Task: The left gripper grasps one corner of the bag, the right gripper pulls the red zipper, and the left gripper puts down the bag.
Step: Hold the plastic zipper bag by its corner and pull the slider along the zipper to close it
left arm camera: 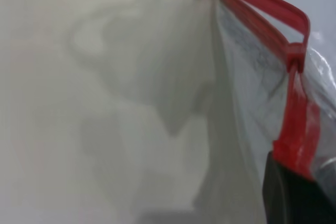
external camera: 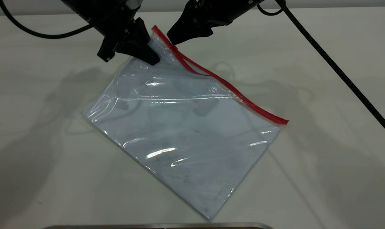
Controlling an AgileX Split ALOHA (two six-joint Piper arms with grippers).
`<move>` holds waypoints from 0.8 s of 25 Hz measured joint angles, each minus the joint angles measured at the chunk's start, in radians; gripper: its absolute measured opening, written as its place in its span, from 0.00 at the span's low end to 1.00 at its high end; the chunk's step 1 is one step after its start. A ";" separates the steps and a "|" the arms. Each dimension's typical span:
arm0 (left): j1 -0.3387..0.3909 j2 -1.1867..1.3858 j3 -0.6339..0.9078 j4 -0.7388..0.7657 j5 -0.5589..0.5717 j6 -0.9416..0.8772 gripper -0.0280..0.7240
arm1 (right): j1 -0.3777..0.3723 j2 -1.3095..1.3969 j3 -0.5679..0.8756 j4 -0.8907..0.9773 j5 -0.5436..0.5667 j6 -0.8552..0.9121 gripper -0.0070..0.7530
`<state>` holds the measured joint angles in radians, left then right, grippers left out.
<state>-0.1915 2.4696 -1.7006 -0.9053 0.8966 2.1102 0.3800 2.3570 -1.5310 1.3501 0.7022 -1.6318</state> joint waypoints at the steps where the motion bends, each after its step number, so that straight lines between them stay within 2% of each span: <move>1: -0.001 0.002 -0.005 -0.021 0.005 0.000 0.11 | 0.000 0.002 0.000 0.004 -0.005 -0.001 0.75; 6: -0.007 0.004 -0.012 -0.046 0.013 0.000 0.11 | 0.000 0.004 0.000 0.022 -0.027 -0.003 0.75; 10: -0.011 0.005 -0.012 -0.077 0.027 0.000 0.11 | 0.000 0.008 0.000 0.028 -0.035 -0.003 0.68; 20: -0.011 0.005 -0.012 -0.106 0.032 0.003 0.11 | 0.000 0.023 0.000 0.021 -0.025 -0.004 0.27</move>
<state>-0.2029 2.4748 -1.7128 -1.0117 0.9286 2.1132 0.3800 2.3799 -1.5310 1.3706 0.6773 -1.6358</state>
